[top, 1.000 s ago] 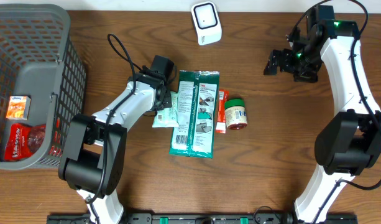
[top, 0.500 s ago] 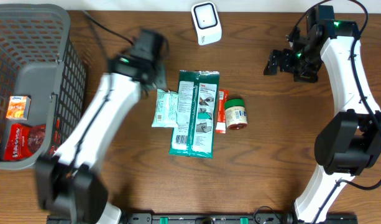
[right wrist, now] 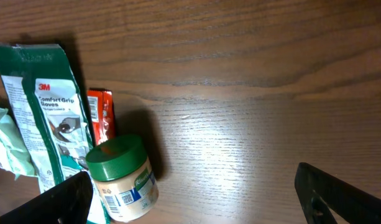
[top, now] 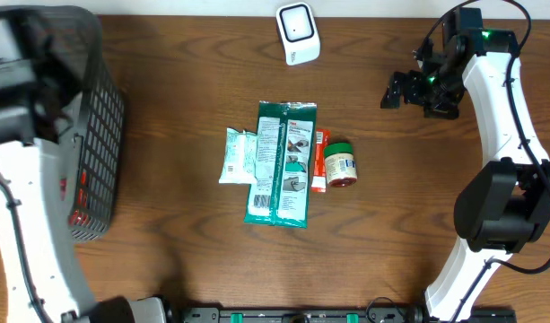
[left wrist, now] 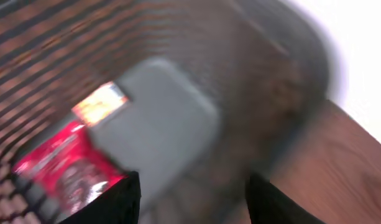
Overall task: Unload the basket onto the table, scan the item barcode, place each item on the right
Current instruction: 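Reach the left gripper into the basket and grasp the red sweets bag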
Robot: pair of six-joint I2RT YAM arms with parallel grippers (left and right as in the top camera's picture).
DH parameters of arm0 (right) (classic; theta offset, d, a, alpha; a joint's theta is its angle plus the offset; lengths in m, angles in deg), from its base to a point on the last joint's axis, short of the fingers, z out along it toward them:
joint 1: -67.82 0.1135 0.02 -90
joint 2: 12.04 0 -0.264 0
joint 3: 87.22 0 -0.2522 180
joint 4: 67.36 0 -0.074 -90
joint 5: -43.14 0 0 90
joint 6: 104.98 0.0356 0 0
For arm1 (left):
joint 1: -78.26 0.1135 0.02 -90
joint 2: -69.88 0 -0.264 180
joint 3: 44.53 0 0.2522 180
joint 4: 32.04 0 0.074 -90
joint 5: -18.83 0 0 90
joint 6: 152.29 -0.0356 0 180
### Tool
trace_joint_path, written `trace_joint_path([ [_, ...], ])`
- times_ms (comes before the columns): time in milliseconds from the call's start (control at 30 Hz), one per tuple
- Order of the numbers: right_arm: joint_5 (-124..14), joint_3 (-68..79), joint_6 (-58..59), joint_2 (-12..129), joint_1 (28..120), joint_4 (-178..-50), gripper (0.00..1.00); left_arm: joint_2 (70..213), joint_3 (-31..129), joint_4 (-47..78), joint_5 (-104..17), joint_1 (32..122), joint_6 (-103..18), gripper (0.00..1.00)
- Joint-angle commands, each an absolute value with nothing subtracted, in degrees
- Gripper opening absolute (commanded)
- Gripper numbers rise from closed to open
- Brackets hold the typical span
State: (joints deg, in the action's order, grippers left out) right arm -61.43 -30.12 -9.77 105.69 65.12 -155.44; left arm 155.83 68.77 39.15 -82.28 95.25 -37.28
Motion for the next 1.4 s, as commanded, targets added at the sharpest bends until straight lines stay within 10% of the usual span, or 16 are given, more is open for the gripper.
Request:
trace_joint_path([
  [0,-61.7,-31.1,-9.9,105.6,65.0,-155.5,0.99,158.5,66.0,39.8,-83.3,101.9,-30.6,0.55],
  [1367,-61.7,-31.1,-9.9,105.6,65.0,-155.5,0.99,190.0,57.6,40.8,-83.9,111.1,-15.7,0.59],
])
